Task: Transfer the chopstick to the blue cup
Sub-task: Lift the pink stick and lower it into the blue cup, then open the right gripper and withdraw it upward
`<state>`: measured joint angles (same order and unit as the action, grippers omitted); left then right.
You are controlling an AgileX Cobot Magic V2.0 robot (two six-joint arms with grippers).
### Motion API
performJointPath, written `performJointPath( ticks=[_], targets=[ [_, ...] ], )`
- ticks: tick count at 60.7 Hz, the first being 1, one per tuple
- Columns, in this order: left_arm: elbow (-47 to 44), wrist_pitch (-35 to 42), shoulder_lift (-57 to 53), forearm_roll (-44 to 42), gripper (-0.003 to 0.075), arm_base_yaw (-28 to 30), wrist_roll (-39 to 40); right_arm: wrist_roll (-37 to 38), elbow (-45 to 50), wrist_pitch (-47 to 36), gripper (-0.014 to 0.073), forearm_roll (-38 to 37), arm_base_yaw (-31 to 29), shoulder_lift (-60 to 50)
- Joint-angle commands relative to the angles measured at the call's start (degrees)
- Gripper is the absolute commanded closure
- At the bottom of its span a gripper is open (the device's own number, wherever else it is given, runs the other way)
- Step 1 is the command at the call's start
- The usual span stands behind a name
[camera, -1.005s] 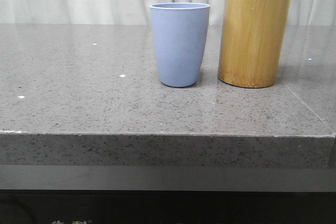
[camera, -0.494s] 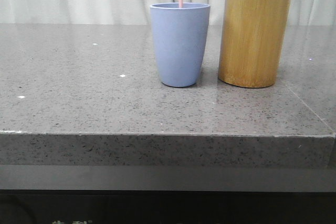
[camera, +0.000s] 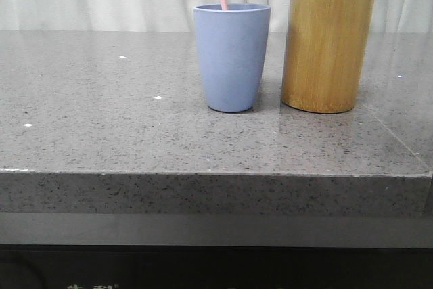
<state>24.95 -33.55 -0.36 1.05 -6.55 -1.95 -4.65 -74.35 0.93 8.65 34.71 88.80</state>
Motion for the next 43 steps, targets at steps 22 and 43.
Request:
performJointPath(
  ticks=[22, 43],
  targets=[
    [1.3, 4.7, 0.0, 0.5, 0.0739, 0.1, 0.5, -0.1, -4.5, 1.5, 0.0477, -0.6, -2.9, -9.4],
    [1.3, 4.8, 0.0, 0.5, 0.0739, 0.1, 0.5, -0.1, -9.4, 21.9, 0.0701, -0.7, -15.8, -14.0]
  ],
)
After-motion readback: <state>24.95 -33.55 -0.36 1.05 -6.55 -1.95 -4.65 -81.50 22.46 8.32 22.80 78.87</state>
